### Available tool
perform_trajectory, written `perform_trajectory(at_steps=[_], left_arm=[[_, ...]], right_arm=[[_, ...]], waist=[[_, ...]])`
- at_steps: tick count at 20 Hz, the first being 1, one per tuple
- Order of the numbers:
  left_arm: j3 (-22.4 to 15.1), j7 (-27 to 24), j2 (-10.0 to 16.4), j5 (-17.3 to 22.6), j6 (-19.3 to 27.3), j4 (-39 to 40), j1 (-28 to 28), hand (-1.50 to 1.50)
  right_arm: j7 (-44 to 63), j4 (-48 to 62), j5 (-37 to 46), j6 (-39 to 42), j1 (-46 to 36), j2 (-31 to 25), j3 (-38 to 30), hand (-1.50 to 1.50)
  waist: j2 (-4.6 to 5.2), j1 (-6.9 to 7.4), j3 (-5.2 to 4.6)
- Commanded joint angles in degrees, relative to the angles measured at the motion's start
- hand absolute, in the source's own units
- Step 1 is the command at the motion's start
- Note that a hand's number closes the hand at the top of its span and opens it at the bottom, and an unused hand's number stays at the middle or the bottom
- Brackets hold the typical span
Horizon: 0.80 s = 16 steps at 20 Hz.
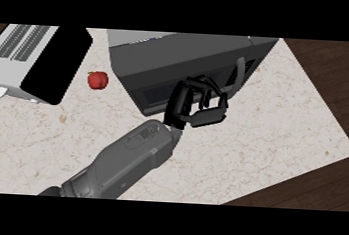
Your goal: Pick up the milk, place it into the microwave and close the microwave
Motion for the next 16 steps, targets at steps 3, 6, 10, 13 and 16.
perform_trajectory(at_steps=[3, 6, 10, 13, 16], left_arm=[[2.39, -0.96, 0.02, 2.19, -0.63, 4.44, -4.60, 1.50], [1.61, -2.06, 0.02, 2.51, -0.86, 4.77, -5.02, 1.50], [1.43, -2.39, 0.02, 3.83, -0.99, 4.74, -6.04, 1.50], [1.13, -3.25, 0.02, 4.37, -0.82, 5.53, -5.78, 1.50], [0.96, -3.83, 0.02, 5.31, -0.97, 5.72, -5.67, 1.50]], right_arm=[[0.46, 1.26, -0.66, -0.09, -1.70, -1.93, -1.71, -1.50], [1.09, 2.01, -0.97, 0.13, -2.80, -3.57, -2.58, -1.50], [1.03, 3.43, -1.48, 0.44, -3.81, -4.06, -2.86, -1.50], [0.70, 3.86, -0.35, 0.59, -4.08, -5.86, -4.11, -1.50], [0.87, 4.17, -0.10, 1.33, -4.79, -7.65, -4.62, -1.50]], waist=[[0.75, -0.67, -0.02], [0.71, -0.56, -0.03], [0.95, -0.38, 0.13], [0.89, -0.74, 0.15], [0.92, -0.76, 0.06]])
